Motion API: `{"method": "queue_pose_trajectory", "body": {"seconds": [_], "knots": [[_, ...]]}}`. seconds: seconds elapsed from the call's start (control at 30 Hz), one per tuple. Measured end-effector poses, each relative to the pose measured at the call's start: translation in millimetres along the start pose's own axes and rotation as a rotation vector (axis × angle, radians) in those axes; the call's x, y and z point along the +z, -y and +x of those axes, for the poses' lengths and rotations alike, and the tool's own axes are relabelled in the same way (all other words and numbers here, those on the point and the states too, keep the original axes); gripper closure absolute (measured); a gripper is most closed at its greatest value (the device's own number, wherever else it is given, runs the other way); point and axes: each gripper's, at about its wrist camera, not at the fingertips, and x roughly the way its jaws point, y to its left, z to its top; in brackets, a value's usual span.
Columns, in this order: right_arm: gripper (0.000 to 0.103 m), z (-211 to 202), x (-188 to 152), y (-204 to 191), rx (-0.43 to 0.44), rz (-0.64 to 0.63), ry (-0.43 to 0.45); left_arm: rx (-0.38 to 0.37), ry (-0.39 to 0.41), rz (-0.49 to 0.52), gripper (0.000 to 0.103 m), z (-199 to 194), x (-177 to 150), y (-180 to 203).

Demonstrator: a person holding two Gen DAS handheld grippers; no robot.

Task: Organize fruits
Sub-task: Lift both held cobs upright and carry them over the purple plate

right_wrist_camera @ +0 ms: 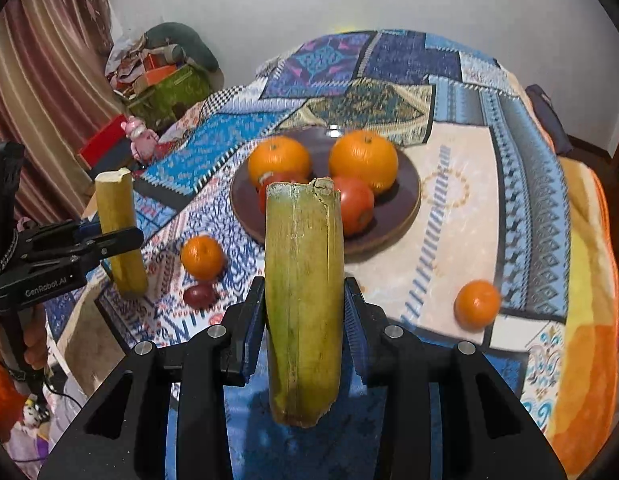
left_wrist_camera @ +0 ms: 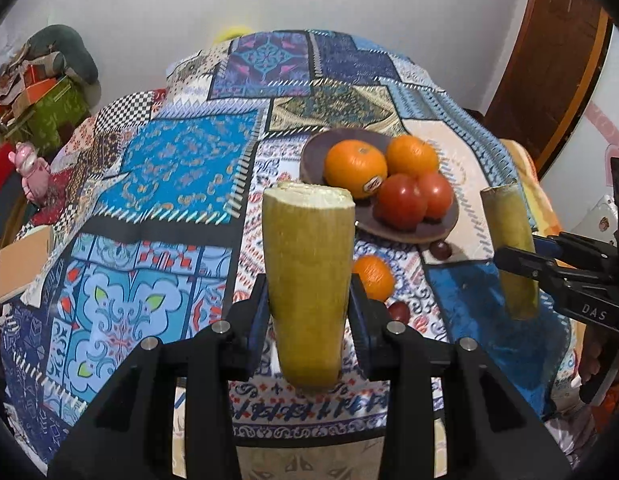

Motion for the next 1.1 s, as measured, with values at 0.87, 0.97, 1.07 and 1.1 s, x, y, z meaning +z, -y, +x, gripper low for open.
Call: {"method": "queue_pose_trajectory", "body": {"seconds": [0.87, 0.97, 1.07, 1.1], "knots": [[0.069, 39, 90, 7, -0.022, -0.042, 0.070, -0.052, 0.048, -0.002, 0.066, 50, 104, 18], [0.069, 51, 98, 6, -0.019, -0.044, 0.057, -0.037, 0.032, -0.009, 0.066, 67, 112, 13], [0.069, 62, 103, 6, -0.021, -0.051, 0.039, -0.040, 0.011, -0.027, 0.066, 82, 118, 7], [0.069, 64, 104, 6, -0.021, -0.054, 0.036, -0.042, 0.006, -0.030, 0.066, 85, 119, 5]]}}
